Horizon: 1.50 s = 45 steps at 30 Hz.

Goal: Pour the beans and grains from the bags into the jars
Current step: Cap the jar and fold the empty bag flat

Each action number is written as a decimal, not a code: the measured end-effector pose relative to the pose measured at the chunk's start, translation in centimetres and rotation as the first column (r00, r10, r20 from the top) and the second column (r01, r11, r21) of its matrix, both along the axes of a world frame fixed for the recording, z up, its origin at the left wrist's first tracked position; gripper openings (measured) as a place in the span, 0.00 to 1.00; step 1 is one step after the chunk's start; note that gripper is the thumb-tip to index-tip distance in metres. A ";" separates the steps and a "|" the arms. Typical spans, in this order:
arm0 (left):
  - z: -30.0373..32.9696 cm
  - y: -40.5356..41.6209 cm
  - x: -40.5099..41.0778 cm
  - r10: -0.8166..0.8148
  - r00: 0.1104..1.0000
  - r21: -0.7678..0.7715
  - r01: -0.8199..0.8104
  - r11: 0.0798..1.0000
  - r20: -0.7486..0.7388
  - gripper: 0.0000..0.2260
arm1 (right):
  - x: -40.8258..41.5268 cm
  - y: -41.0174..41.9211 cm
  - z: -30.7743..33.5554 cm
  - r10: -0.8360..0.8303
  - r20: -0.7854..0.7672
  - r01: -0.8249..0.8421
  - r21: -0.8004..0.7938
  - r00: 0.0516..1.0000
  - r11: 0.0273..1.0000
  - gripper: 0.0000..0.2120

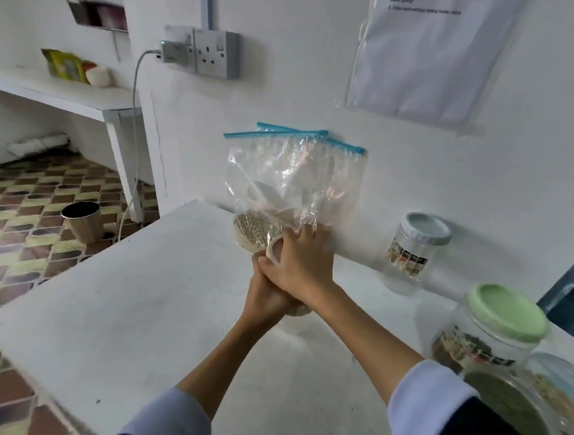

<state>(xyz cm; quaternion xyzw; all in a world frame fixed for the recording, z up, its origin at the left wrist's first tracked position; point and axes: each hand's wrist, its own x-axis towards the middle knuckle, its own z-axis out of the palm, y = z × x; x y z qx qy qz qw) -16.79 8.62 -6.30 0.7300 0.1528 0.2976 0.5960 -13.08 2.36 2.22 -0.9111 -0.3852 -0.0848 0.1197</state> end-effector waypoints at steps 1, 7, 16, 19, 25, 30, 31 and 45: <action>0.1 0.5 -0.3 -0.009 1.000 -0.004 0.009 1.000 -0.021 0.36 | 0.3 0.0 0.2 0.060 -0.022 -0.060 -0.005 0.998 0.998 0.30; 0.8 1.1 -0.9 -0.245 0.968 0.035 0.247 0.968 -0.049 0.40 | 1.4 -1.4 2.8 0.387 -0.196 -0.400 -0.026 0.901 0.916 0.11; 0.5 0.0 0.3 -0.264 0.961 0.020 0.267 0.964 -0.084 0.37 | 1.0 -2.3 3.3 0.168 -0.043 -0.172 -0.091 0.985 0.981 0.18; 0.2 -0.4 0.3 -0.225 0.966 0.056 0.234 0.971 -0.131 0.26 | 0.8 -2.6 2.4 0.313 -0.157 -0.322 -0.033 0.937 0.946 0.17; 0.8 -1.3 -0.1 -0.186 0.973 0.090 0.199 0.976 -0.133 0.18 | -1.6 -3.3 2.8 0.403 0.050 -0.391 0.373 0.914 0.841 0.23; 1.7 -1.4 0.3 -0.251 0.964 0.081 0.258 0.963 -0.090 0.30 | 0.3 -3.2 3.0 0.061 0.013 -0.055 -0.254 0.998 0.966 0.36; 1.8 -1.5 0.2 -0.259 0.964 0.087 0.264 0.961 -0.065 0.32 | 0.5 -3.3 2.7 0.023 0.001 -0.021 -0.336 1.000 0.942 0.38; 0.7 -1.1 0.2 -0.277 0.960 -0.017 0.277 0.961 -0.044 0.43 | 2.4 -4.8 3.3 0.423 -0.183 -0.405 0.128 0.887 0.905 0.24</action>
